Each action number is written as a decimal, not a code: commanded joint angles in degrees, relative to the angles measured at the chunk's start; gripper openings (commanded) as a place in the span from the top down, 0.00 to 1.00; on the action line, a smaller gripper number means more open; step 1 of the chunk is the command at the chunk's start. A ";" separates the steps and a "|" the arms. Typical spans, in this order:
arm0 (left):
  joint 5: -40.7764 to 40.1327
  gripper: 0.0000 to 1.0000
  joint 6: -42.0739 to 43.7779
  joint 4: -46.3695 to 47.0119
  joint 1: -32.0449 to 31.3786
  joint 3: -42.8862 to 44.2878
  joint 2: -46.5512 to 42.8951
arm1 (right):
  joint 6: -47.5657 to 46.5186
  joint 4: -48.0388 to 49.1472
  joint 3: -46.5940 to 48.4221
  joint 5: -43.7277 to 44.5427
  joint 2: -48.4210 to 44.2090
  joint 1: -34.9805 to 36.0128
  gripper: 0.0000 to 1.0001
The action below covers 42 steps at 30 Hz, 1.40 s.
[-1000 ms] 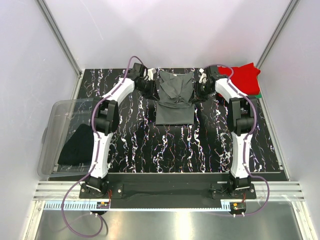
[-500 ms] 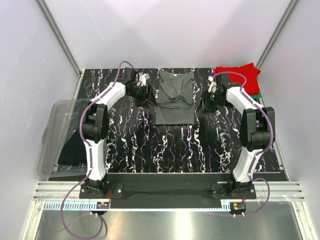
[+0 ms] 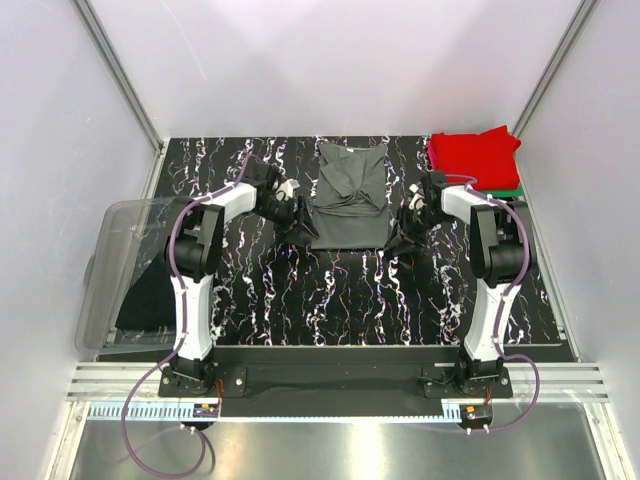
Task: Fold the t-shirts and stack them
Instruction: Fold the tshirt
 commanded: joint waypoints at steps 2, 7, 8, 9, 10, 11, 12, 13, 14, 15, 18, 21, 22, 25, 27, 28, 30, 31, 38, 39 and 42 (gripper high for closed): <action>2.93 0.34 -2.49 3.45 -0.88 -0.41 0.53 | 2.05 2.63 4.04 -1.89 2.14 0.93 0.58; 3.28 0.36 -2.93 3.62 -1.41 0.21 1.59 | 2.84 3.08 5.19 -2.33 3.55 1.10 0.58; 3.37 0.36 -3.02 3.63 -1.50 0.38 1.94 | 2.84 3.16 5.19 -2.42 3.73 1.10 0.58; 3.37 0.36 -3.19 3.71 -1.59 0.91 2.46 | 3.02 3.16 5.10 -2.51 3.90 1.10 0.58; 3.37 0.37 -3.37 3.80 -1.76 1.17 2.73 | 3.02 3.25 5.10 -2.60 3.99 1.10 0.58; 3.45 0.37 -3.46 3.89 -2.03 1.61 2.91 | 3.10 3.34 5.01 -2.60 4.17 1.10 0.58; 3.54 0.37 -3.72 3.89 -2.12 1.88 3.34 | 3.19 3.34 5.01 -2.77 4.25 1.10 0.58; 3.72 0.40 -3.89 3.89 -2.20 2.05 3.52 | 3.19 3.25 5.01 -2.95 4.34 1.10 0.59; 3.81 0.41 -3.98 3.89 -2.47 2.23 3.78 | 3.19 3.25 5.10 -3.04 4.43 1.19 0.59; 4.07 0.42 -4.16 3.98 -2.47 2.32 3.96 | 3.19 3.16 5.10 -3.04 4.52 1.19 0.60; 4.25 0.49 -4.51 4.07 -2.56 2.32 4.40 | 3.37 3.34 5.01 -3.04 4.69 1.19 0.66; 4.60 0.61 -4.95 4.33 -2.56 2.14 4.58 | 3.89 4.21 4.66 -3.04 5.13 1.19 0.73; 4.77 0.63 -5.21 4.59 -2.56 2.14 4.66 | 4.16 4.65 4.57 -3.04 5.22 1.19 0.74; 5.04 0.77 -5.65 4.77 -2.56 1.97 4.49 | 4.77 6.06 4.48 -3.39 5.13 1.19 0.83; 5.13 0.88 -5.39 4.86 -2.56 2.05 4.23 | 4.95 6.59 4.66 -3.56 4.87 1.19 0.88; 5.30 0.95 -5.30 4.94 -2.56 2.23 4.05 | 4.95 6.76 4.66 -3.65 4.70 1.19 0.90; 5.04 1.00 -4.61 4.95 -2.56 2.84 2.83 | 5.04 7.12 4.75 -3.83 3.73 1.19 0.99; 4.86 1.00 -4.16 4.16 -2.56 3.37 2.38 | 5.04 7.12 4.75 -3.92 3.29 1.10 1.00; 3.72 1.00 -0.21 -0.15 -2.56 8.38 -3.58 | 6.62 6.94 3.61 -5.50 -5.65 0.75 1.00; 3.98 1.00 -0.03 -0.50 -2.56 8.56 -4.21 | 6.79 6.77 3.17 -5.58 -6.72 0.75 1.00; 4.07 1.00 0.32 -1.38 -2.56 8.12 -6.84 | 7.15 5.71 2.29 -6.11 -10.68 0.22 1.00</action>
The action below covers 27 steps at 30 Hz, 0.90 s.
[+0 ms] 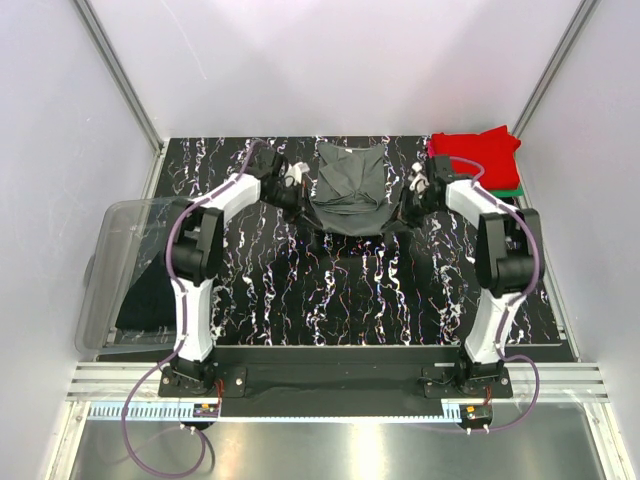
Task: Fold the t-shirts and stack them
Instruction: Fold the tshirt
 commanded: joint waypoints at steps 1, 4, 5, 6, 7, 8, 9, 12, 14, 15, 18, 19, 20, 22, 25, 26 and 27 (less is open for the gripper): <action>1.08 1.00 1.92 -1.75 -0.20 1.93 -6.72 | 1.27 -0.12 -0.73 -2.24 -8.10 -0.39 1.00; 0.99 1.00 2.62 -2.46 -0.37 0.44 -9.61 | 1.18 -1.61 -2.31 -2.51 -12.40 -0.74 1.00; 0.99 1.00 2.71 -2.63 -0.37 0.26 -10.06 | 1.27 -1.88 -2.75 -2.51 -13.20 -0.74 1.00; 0.99 1.00 2.71 -2.72 -0.46 0.00 -10.67 | 1.36 -2.14 -3.28 -2.42 -14.08 -0.74 1.00; 0.99 1.00 2.80 -2.81 -0.63 -0.44 -10.94 | 1.44 -2.15 -3.72 -2.42 -14.87 -0.83 1.00; 0.99 1.00 2.88 -2.90 -0.72 -0.70 -11.72 | 1.62 -2.23 -4.94 -2.42 -16.19 -0.83 1.00; 0.90 1.00 2.89 -2.99 -0.90 -0.97 -12.08 | 1.97 -2.15 -5.56 -2.42 -16.89 -0.83 1.00; 0.20 1.00 3.06 -2.99 -1.42 -1.76 -13.66 | 2.67 -2.24 -7.58 -2.16 -19.01 -0.83 1.00; 0.02 1.00 3.24 -2.90 -1.95 -2.02 -14.63 | 2.85 -2.15 -8.20 -2.33 -20.23 -0.83 1.00; -0.15 1.00 3.32 -2.90 -2.13 -2.02 -14.89 | 2.85 -2.23 -8.12 -2.42 -20.68 -0.92 1.00; -0.77 1.00 3.41 -2.90 -2.83 -1.94 -15.68 | 3.03 -2.32 -7.41 -2.60 -21.56 -1.27 1.00; -0.94 1.00 3.59 -2.90 -3.18 -1.59 -15.77 | 3.03 -2.32 -7.15 -2.60 -21.65 -1.44 1.00; -1.12 1.00 3.68 -2.90 -3.27 -1.32 -16.03 | 3.03 -2.41 -6.71 -2.51 -22.00 -1.53 1.00; -1.73 1.00 4.03 -2.90 -3.45 -0.36 -16.21 | 3.11 -2.32 -6.18 -2.42 -22.18 -1.71 1.00; -2.35 1.00 4.20 -3.07 -3.45 0.43 -16.83 | 3.03 -2.24 -5.30 -2.33 -22.79 -2.32 1.00; -2.35 1.00 4.29 -3.08 -3.53 0.44 -17.18 | 3.11 -2.32 -5.13 -2.33 -23.05 -2.50 1.00; -2.96 1.00 4.47 -3.25 -3.45 0.44 -17.44 | 3.20 -2.24 -5.04 -2.33 -23.23 -2.59 1.00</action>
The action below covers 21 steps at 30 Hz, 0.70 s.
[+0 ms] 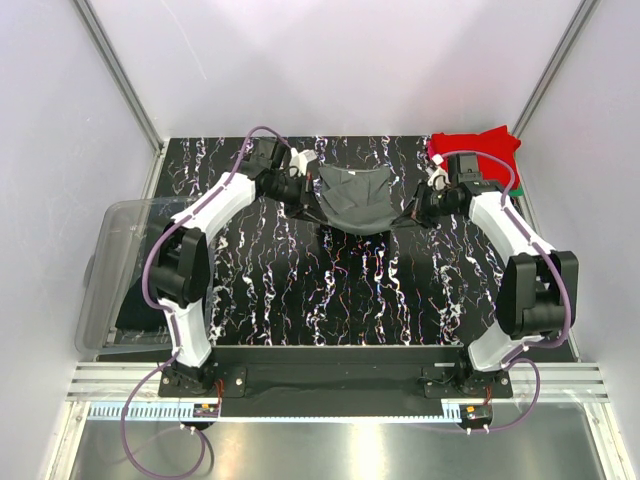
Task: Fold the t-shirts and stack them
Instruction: Fold the tshirt
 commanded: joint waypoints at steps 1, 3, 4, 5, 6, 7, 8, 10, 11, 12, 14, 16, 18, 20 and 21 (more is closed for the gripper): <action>-1.37 1.00 0.99 -0.30 0.01 2.30 -3.98 | 0.84 0.13 2.72 -1.04 -3.19 -0.73 1.00; -2.51 1.00 0.82 -0.30 0.01 2.47 -4.77 | 0.84 0.12 2.81 -0.95 -3.71 -0.99 1.00; -2.43 1.00 0.47 -0.21 0.01 2.64 -5.21 | 0.93 0.13 2.81 -0.69 -4.06 -1.08 1.00; -2.43 1.00 0.29 0.05 -0.08 2.73 -5.30 | 0.93 0.21 2.72 -0.69 -4.33 -1.26 1.00; -2.60 1.00 0.38 0.05 -0.17 2.91 -5.39 | 0.76 0.30 2.72 -0.69 -4.51 -1.43 1.00; -2.86 1.00 0.38 0.14 -0.17 3.08 -5.47 | 0.75 0.30 2.72 -0.60 -4.85 -1.52 1.00; -3.04 1.00 0.38 0.14 -0.17 3.17 -5.56 | 0.84 0.48 2.63 -0.60 -5.03 -1.61 1.00; -3.22 1.00 0.38 0.31 -0.17 3.26 -5.56 | 0.75 0.56 2.55 -0.60 -5.65 -1.96 1.00; -3.13 1.00 0.38 0.31 -0.26 3.26 -5.56 | 0.75 0.56 2.28 -0.60 -5.74 -1.96 1.00; -3.13 1.00 0.46 0.31 -0.26 2.83 -5.39 | 0.67 0.74 2.02 -0.60 -5.91 -2.05 1.00; -2.95 1.00 0.46 0.31 -0.26 2.12 -5.21 | 1.01 1.53 0.53 -0.52 -6.09 -2.05 1.00; -2.60 1.00 -0.15 0.49 -0.26 0.37 -4.95 | 1.28 2.67 -1.05 -0.43 -5.91 -2.13 1.00; -2.25 1.00 -0.50 0.93 -0.26 -0.78 -4.68 | 1.63 3.55 -1.76 -0.51 -5.65 -2.14 1.00; -2.16 1.00 -0.50 1.37 -0.17 -0.52 -3.90 | 1.28 4.34 -1.76 -0.25 -4.60 -2.31 1.00; -2.34 1.00 -0.33 1.46 -0.17 0.44 -3.37 | 1.02 4.52 -1.50 -0.16 -4.07 -2.31 1.00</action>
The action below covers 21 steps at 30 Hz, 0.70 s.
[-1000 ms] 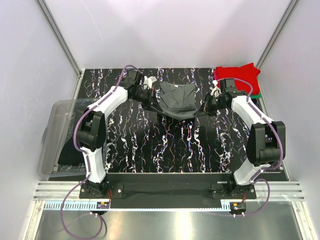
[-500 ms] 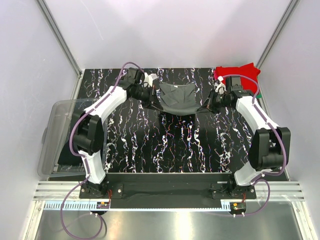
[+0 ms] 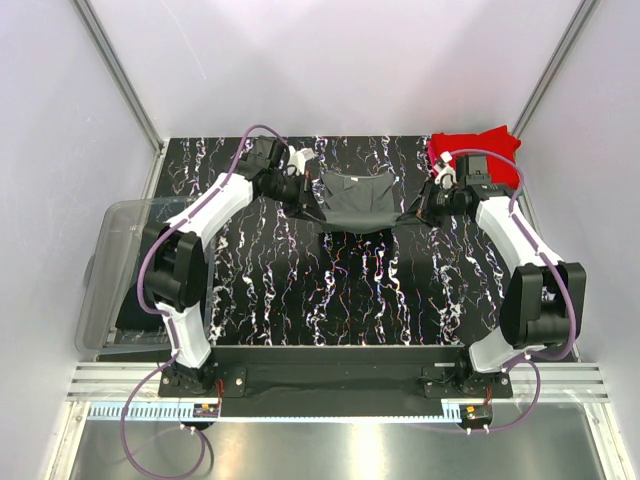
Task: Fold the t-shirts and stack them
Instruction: Fold the tshirt
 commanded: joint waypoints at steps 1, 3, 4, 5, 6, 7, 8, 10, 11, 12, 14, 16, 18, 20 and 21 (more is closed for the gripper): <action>-0.15 1.00 0.35 1.85 0.07 1.89 0.32 | -0.03 2.97 0.53 -0.21 1.15 -0.72 1.00; -0.85 1.00 1.31 2.03 0.33 5.47 2.26 | -1.00 3.49 2.37 0.14 2.82 -0.89 1.00; -1.21 1.00 1.76 2.03 0.51 6.89 4.44 | -1.43 3.67 4.30 0.58 4.92 -0.98 1.00; -1.47 1.00 2.02 2.20 0.68 8.39 5.68 | -1.87 4.02 5.45 0.84 6.16 -1.24 1.00; -1.47 1.00 2.37 2.29 1.12 11.62 7.00 | -1.97 4.20 6.59 0.93 7.48 -1.24 1.00; -1.82 1.00 3.07 2.29 1.39 13.13 9.45 | -2.23 4.72 9.47 1.11 10.28 -1.42 1.00; -2.52 1.00 3.25 2.46 1.65 14.71 10.87 | -3.19 4.81 11.33 1.20 11.87 -1.42 1.00; -2.96 1.00 4.30 2.90 2.44 19.37 14.56 | -3.98 4.90 17.20 1.90 16.97 -1.68 1.00; -3.58 1.00 4.66 2.99 2.71 20.95 16.05 | -4.94 4.99 19.50 1.99 18.98 -1.68 1.00; -3.93 1.00 4.92 3.25 3.32 24.36 19.03 | -5.30 4.90 21.78 2.34 20.92 -1.86 1.00; -4.98 1.00 5.19 4.39 3.85 27.81 22.03 | -6.44 4.99 29.25 2.17 27.16 -1.95 1.00; -5.77 1.00 5.54 5.45 4.64 32.47 26.32 | -6.97 4.99 37.14 2.43 33.81 -2.03 1.00; -7.18 1.00 5.45 7.46 5.25 37.02 29.50 | -6.71 5.08 42.35 2.34 38.49 -2.03 1.00; -9.37 0.80 5.71 9.23 5.52 40.37 34.42 | -5.93 5.26 49.56 2.43 45.35 -2.03 1.00; -9.99 0.64 5.54 11.84 5.87 43.26 37.48 | -6.01 5.43 51.67 2.60 49.37 -2.03 0.95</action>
